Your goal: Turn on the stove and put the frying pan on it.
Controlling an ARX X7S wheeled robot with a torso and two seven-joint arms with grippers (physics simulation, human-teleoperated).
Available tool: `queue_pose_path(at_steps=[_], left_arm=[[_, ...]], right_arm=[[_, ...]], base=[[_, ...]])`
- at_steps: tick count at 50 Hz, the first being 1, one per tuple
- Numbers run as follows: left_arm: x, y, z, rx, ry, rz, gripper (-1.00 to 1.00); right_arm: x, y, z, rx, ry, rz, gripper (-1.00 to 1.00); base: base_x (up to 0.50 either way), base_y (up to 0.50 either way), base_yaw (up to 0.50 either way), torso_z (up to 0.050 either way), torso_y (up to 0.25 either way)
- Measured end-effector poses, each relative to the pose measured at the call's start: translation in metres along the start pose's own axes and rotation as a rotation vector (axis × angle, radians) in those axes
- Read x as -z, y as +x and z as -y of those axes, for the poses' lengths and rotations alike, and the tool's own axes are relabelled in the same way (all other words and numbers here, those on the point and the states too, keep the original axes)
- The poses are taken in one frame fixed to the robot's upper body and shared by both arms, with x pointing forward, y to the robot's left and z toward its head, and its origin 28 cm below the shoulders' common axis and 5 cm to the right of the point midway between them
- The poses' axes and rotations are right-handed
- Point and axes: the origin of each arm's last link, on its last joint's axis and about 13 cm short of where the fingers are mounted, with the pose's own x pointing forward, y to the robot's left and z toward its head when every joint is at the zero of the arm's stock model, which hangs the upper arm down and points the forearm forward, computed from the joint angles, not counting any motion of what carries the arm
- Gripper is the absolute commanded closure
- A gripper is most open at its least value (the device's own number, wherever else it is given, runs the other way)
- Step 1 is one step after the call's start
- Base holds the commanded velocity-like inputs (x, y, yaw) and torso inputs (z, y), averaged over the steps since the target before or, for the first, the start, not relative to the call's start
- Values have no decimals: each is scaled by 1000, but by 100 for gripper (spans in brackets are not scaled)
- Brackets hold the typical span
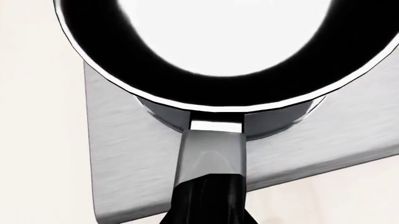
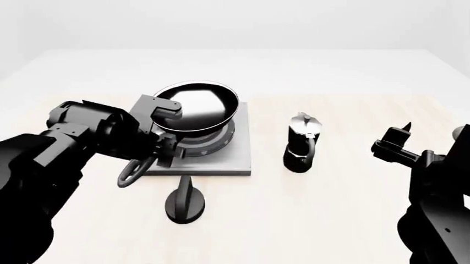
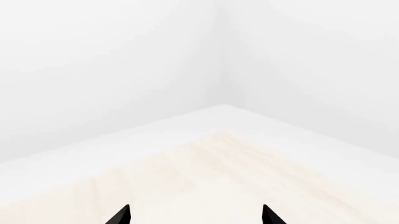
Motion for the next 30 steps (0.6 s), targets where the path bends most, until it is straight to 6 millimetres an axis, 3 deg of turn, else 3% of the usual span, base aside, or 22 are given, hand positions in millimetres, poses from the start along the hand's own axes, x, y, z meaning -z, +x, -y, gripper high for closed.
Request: queue_pose_path(at_steps=[30], left_arm=[[9, 14, -4, -7, 6, -45, 100]], right_arm=[[-1, -1, 1, -2, 7, 5, -100]], base=[[0, 0, 0, 0, 1]])
